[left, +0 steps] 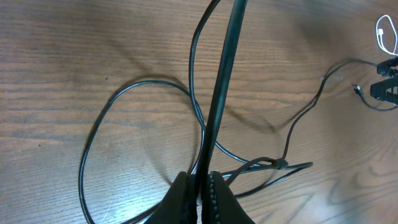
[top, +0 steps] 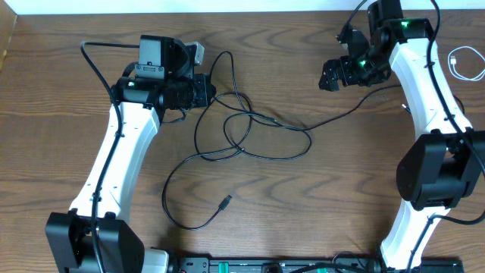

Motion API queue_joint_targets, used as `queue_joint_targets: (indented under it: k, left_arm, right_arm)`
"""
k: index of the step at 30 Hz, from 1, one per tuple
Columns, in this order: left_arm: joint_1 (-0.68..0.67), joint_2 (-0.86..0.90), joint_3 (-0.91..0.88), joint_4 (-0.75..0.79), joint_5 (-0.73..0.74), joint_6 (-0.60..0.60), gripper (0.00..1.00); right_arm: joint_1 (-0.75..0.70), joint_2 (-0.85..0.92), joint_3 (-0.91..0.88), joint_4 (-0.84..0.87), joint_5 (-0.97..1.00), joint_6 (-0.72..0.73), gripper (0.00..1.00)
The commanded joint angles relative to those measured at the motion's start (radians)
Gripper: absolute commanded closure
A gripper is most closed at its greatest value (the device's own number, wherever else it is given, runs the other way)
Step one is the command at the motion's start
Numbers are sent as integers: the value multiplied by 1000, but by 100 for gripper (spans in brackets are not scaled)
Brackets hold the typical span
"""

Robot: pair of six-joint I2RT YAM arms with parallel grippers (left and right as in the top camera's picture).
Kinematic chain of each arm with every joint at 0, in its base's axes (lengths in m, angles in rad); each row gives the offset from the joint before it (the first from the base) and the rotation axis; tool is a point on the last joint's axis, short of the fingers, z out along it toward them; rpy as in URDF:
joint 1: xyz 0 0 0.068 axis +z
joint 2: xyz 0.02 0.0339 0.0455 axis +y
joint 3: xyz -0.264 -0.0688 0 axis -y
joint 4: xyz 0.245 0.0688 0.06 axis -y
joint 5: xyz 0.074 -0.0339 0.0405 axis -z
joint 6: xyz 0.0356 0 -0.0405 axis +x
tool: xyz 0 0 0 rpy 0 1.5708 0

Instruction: Untangle cables

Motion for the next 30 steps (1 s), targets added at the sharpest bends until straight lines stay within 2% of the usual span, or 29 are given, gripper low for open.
queue_joint_targets:
  k: [1,15,20,27,30]
  left_arm:
    - [0,0,11,8,-2,17,93]
    - [0,0,11,66,-2,16,92]
    - [-10,0,11,99,-1,-18,92]
    - [-23,0,11,203,6,-74,92]
    - [-23,0,11,289,93,-74,92]
  right_arm:
    - [7,2,-6,6,-7,4,1]
    - [22,2,-6,17,-51,3,1]
    - [60,2,-6,17,-56,2,1]
    - [156,2,-64,45,-56,-101,1]
    - [170,0,-62,62,-94,-110,1]
